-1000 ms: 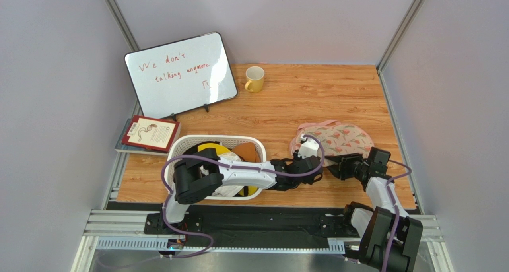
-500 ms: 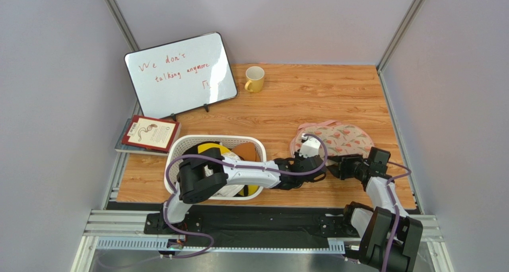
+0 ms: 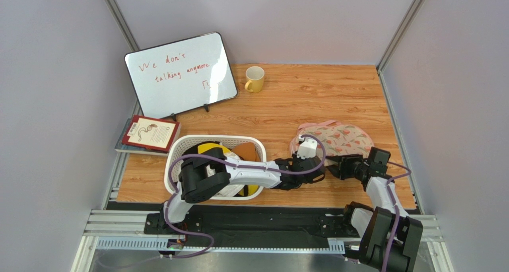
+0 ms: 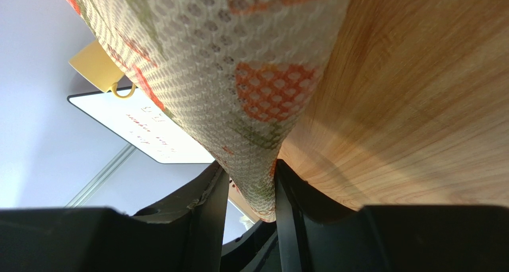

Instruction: Place the bra in the laundry bag and zip it closed

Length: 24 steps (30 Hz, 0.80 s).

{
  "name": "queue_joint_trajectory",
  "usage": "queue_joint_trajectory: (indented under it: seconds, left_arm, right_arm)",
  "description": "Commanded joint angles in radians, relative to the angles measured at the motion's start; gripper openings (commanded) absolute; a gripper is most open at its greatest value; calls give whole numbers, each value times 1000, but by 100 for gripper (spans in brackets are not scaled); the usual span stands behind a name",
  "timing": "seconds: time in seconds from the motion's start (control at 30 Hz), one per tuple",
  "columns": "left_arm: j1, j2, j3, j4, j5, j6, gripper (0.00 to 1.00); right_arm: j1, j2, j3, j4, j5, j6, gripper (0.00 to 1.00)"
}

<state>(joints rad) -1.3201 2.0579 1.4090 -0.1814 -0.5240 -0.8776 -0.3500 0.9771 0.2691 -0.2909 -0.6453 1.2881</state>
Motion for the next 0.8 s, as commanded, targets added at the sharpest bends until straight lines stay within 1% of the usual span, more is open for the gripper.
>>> queue_joint_trajectory:
  seconds: [0.0, 0.1, 0.23, 0.3, 0.43, 0.53, 0.7, 0.73, 0.77]
  left_arm:
    - [18, 33, 42, 17, 9, -8, 42]
    - [22, 33, 44, 49, 24, 15, 42]
    - [22, 31, 48, 59, 35, 31, 45]
    - [22, 25, 44, 74, 42, 34, 45]
    - [22, 21, 18, 118, 70, 35, 49]
    - [24, 27, 21, 125, 68, 48, 49]
    - [38, 36, 41, 100, 53, 43, 42]
    - [44, 38, 44, 91, 53, 42, 38]
    - [47, 36, 47, 88, 53, 42, 36]
  right_arm:
    - [2, -20, 30, -1, -11, 28, 38]
    - [2, -21, 30, -4, -8, 31, 38]
    - [2, -15, 33, 1, -8, 31, 38]
    - [2, -15, 33, -1, -10, 31, 38]
    - [3, -14, 32, 4, -8, 30, 38]
    - [2, -11, 32, 6, -11, 30, 38]
    - [3, -12, 28, 6, -13, 30, 38]
    - [2, -12, 30, 6, -14, 30, 38]
    - [2, -11, 30, 4, -13, 30, 38]
